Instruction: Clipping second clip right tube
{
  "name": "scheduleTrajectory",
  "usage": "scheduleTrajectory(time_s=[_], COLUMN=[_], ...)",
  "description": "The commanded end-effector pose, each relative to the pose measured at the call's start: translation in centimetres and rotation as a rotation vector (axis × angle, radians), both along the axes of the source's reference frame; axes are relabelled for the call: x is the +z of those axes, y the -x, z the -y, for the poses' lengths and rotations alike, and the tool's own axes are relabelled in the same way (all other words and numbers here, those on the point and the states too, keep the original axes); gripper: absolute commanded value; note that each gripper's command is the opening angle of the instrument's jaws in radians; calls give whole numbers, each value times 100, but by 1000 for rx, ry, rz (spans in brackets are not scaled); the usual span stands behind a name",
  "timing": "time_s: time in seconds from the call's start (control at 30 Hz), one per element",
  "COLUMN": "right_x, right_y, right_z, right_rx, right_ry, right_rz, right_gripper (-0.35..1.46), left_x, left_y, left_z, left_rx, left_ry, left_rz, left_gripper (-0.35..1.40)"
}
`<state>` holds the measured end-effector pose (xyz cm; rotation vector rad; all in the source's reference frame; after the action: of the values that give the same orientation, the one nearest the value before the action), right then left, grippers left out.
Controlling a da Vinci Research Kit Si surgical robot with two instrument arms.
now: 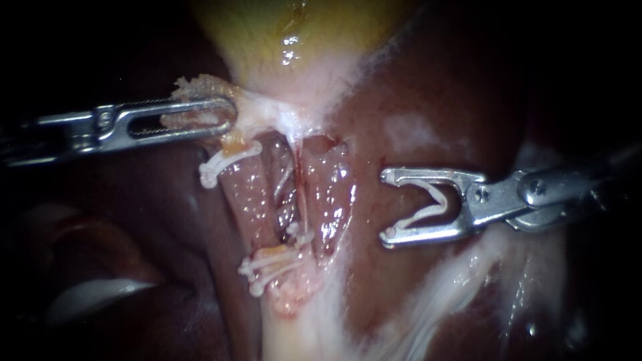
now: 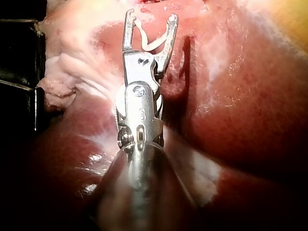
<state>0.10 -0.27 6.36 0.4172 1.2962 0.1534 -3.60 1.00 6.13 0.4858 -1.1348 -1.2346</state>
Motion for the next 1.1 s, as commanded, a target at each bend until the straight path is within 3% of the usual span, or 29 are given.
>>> scheduleTrajectory(time_s=[0.03, 0.37, 0.6, 0.83, 1.1], right_x=[0, 10, 40, 68, 72], right_y=[-2, -34, -68, -93, -105], right_z=[0, 6, 20, 24, 21], right_rx=[2, 39, 53, 66, 84], right_ry=[-8, -190, -306, -404, -556], right_rz=[2, 32, 48, 68, -26], right_gripper=[49, 48, 45, 45, 45], left_x=[1, -3, -7, -9, -9], left_y=[2, 7, 9, 10, 11], left_z=[1, 5, 7, 8, 8], left_rx=[0, -7, -5, -5, -3], left_ry=[1, 2, 1, 1, 0], left_rz=[-1, -7, -5, -4, -2], left_gripper=[-10, -10, -8, -8, -8])
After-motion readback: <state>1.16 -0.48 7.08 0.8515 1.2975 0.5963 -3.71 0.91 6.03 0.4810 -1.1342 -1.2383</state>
